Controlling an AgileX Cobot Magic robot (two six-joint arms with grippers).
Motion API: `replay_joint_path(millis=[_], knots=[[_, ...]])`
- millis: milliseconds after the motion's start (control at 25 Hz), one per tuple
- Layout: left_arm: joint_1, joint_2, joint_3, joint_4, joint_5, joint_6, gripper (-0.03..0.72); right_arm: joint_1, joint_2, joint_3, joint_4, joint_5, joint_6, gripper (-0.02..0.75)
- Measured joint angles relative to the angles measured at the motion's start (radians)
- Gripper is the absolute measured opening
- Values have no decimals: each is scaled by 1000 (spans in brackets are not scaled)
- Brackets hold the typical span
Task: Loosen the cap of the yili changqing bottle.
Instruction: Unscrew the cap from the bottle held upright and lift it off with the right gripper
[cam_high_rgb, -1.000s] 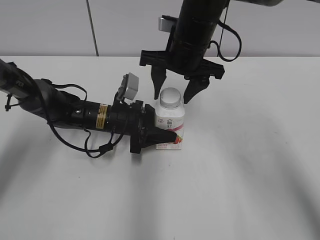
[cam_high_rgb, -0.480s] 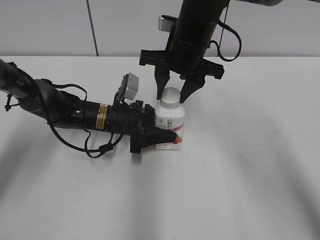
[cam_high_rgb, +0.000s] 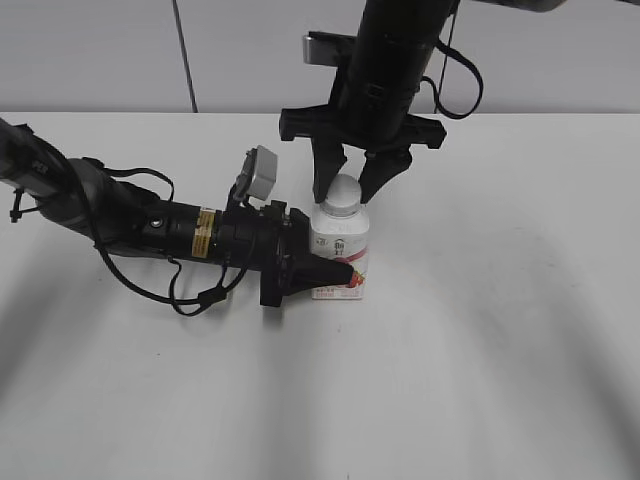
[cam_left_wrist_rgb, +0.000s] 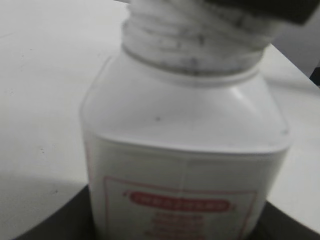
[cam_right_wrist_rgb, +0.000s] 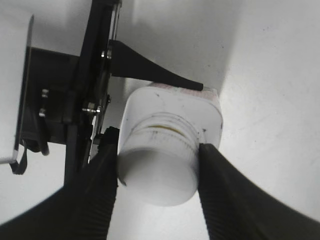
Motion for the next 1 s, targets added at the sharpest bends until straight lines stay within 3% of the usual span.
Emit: replay_joint_path(millis=[800, 1000], knots=[[0, 0, 0, 4, 0, -1, 378, 0, 0, 0, -5, -1, -862, 393], [0, 0, -1, 9, 1, -1, 378, 0, 0, 0, -6, -6, -994, 393]])
